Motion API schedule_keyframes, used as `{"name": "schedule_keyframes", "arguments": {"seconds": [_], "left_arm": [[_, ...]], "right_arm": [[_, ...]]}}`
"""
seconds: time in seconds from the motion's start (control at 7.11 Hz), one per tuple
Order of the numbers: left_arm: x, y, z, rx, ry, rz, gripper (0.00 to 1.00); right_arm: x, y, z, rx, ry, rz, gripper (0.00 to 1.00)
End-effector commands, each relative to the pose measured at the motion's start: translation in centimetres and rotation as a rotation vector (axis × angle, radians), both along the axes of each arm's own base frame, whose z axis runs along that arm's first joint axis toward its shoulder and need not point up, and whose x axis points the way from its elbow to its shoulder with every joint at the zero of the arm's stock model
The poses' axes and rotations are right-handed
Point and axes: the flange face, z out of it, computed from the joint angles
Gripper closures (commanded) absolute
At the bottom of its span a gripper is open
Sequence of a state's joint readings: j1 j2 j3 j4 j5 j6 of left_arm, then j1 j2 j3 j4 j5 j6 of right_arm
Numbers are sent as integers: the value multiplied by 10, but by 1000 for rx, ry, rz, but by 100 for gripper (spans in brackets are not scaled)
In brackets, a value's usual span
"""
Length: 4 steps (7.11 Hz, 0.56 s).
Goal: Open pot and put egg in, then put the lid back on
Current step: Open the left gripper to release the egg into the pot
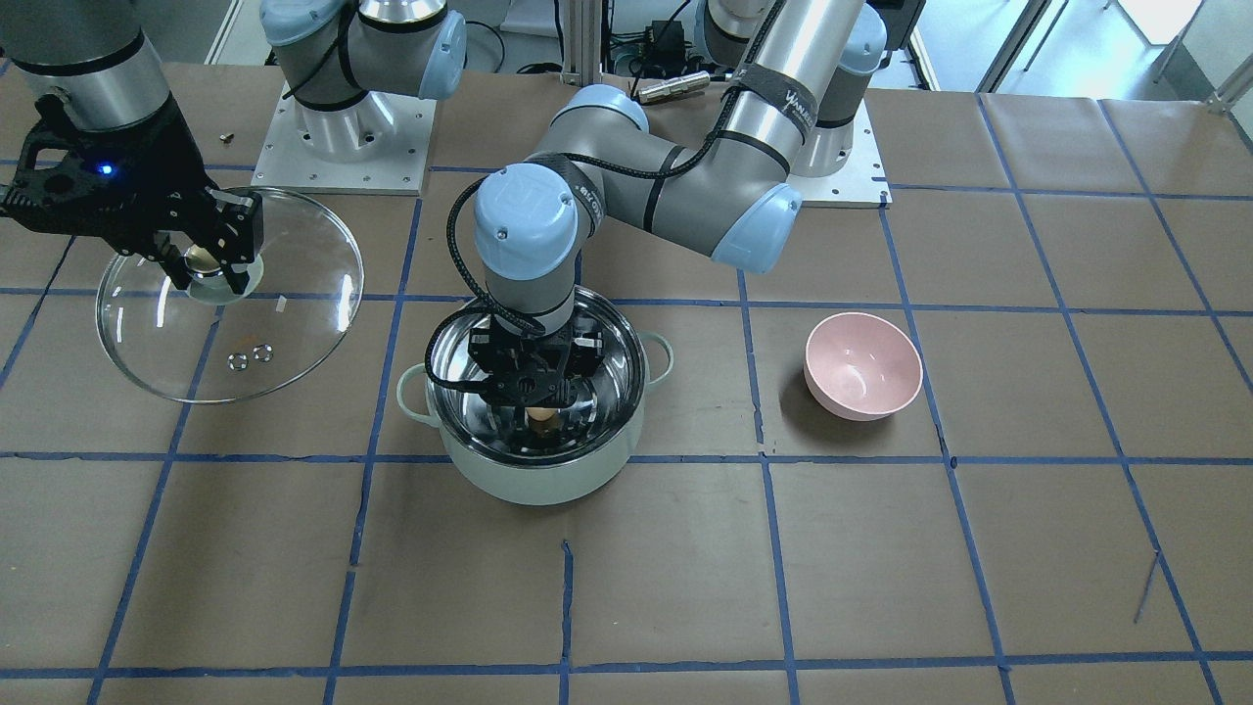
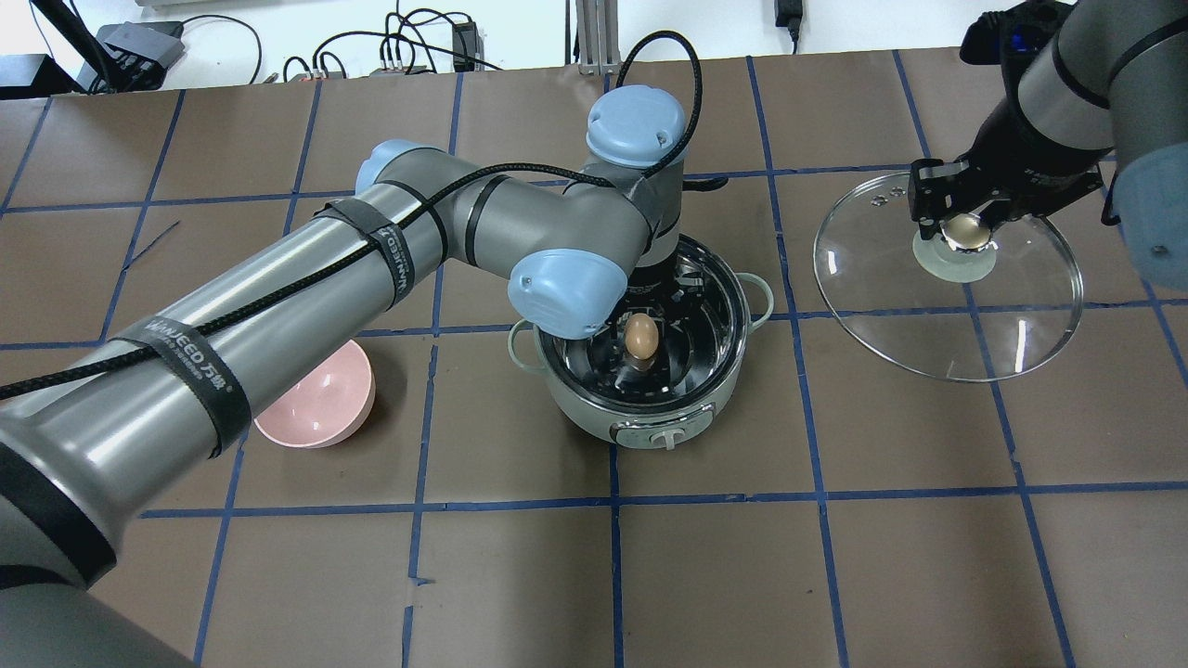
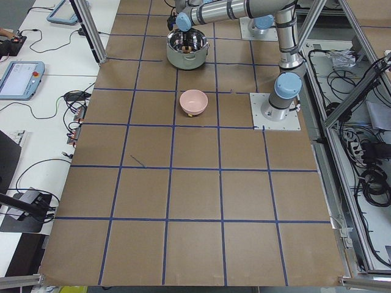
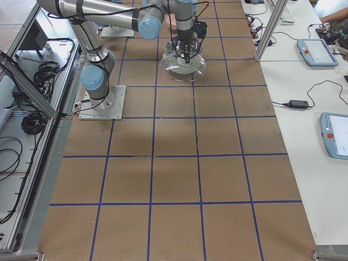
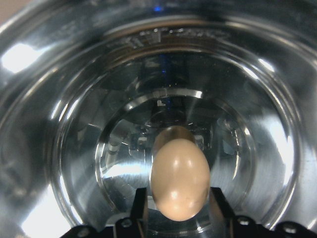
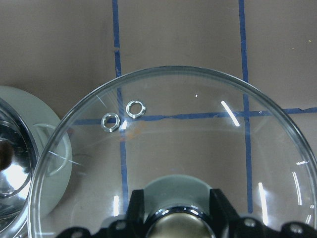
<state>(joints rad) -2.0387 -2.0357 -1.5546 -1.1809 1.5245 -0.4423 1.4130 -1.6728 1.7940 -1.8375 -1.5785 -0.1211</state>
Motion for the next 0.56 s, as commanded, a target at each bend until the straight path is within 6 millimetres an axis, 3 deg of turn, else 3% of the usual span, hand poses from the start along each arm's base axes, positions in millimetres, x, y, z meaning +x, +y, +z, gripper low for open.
{"name": "schedule_keyframes", "arguments": {"seconds": [0.0,0.14,0.28,0.42], "left_arm": [[6,7,33,-42,13,-2,0],[17,7,55,-69,23,19,0],[52,0,86,-76,24,69,0],[88,6,117,-40,7,82,0]], "right_arm": [[0,0,0,0,2,1,61],[1,1,1,-3,2,1,60],[5,1,6,-15,-5,-30,60],[20,3,7,-24,-17,-95,60]]}}
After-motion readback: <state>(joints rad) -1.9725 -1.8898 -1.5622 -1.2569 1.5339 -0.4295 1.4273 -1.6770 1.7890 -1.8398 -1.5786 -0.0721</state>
